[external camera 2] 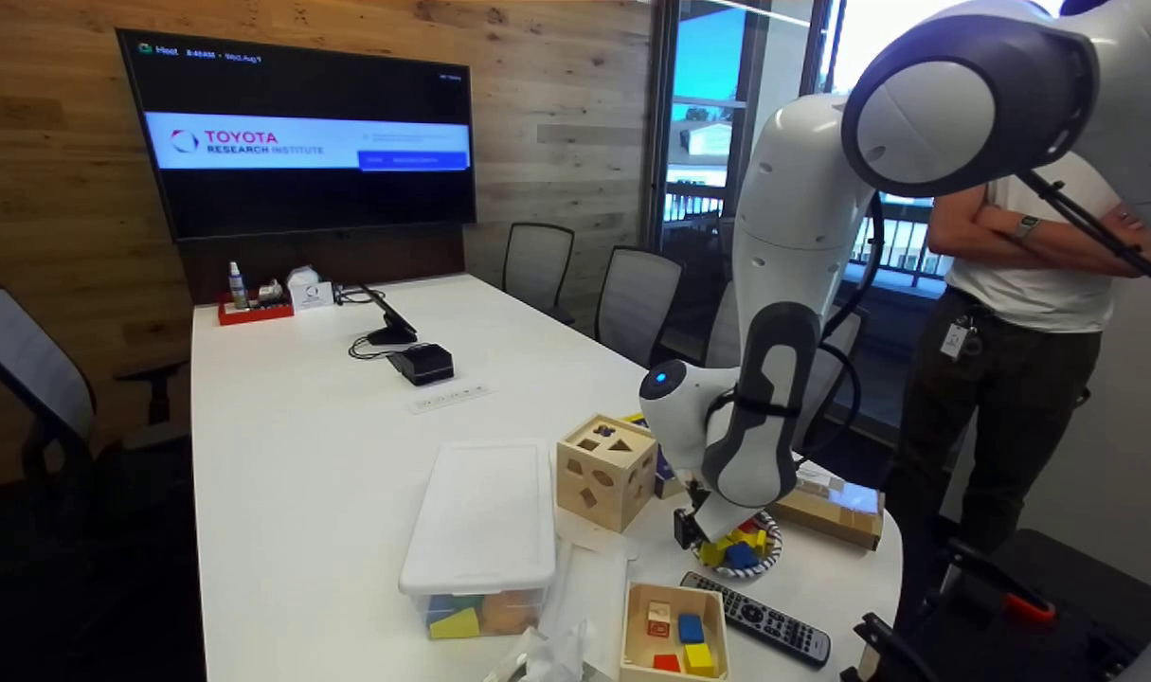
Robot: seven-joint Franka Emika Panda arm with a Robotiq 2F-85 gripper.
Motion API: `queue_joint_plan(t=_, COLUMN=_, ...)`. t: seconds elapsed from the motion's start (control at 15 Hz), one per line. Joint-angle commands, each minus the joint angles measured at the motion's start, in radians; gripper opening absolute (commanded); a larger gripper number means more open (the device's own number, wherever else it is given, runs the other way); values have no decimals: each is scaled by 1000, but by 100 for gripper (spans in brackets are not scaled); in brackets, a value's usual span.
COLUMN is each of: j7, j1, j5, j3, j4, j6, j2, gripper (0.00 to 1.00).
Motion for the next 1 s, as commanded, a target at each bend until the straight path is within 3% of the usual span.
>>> queue_joint_plan(t=0.0, j7=-10, j1=-2, j5=2, j3=-12, j4=0, j6=0, j2=-8, gripper=100)
queue_joint_plan(t=0.93, j7=-6, j1=-1, j5=6, j3=-12, j4=6, j6=-1, j2=1, gripper=100)
